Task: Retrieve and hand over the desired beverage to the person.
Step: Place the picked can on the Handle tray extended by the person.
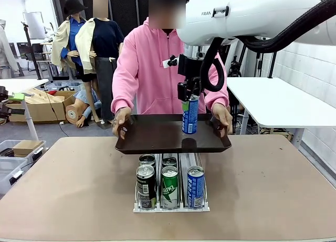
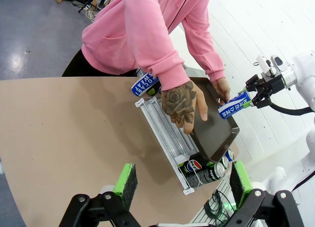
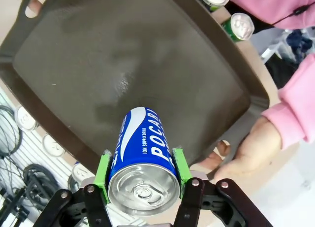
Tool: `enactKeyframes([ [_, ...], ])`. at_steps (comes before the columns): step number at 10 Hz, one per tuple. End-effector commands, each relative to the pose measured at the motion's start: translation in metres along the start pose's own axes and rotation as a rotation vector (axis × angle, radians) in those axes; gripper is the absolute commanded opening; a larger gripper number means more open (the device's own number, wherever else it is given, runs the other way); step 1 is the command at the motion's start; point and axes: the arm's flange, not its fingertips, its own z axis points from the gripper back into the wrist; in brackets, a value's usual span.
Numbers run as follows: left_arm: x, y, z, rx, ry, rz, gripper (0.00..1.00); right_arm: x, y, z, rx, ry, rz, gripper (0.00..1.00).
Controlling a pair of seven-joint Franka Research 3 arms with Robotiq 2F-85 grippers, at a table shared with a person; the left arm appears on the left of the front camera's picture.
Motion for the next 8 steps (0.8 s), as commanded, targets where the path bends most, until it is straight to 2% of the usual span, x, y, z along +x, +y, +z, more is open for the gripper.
enactKeyframes([
  [1, 0.001, -0.0016, 0.0015, -0.006, -0.007, 0.006, 1.0, 0.0033, -0.0005, 0.0005, 0.03, 0.002, 0.028, 0.16],
  [4, 0.001, -0.0016, 0.0015, -0.006, -0.007, 0.006, 1.0, 0.0042, -0.0035, -0.0083, 0.055, 0.014, 0.033, 0.16],
  [5, 0.001, -0.0016, 0.0015, -0.006, -0.007, 0.006, 1.0, 0.0043, -0.004, -0.0086, 0.061, 0.016, 0.034, 0.22],
  [6, 0.001, -0.0016, 0.0015, -0.006, -0.007, 0.006, 1.0, 0.0048, -0.0045, -0.0089, 0.067, 0.02, 0.034, 0.33],
  [8, 0.001, -0.0016, 0.0015, -0.006, -0.007, 0.006, 1.0, 0.0045, -0.0046, -0.0039, 0.063, 0.023, 0.038, 0.72],
])
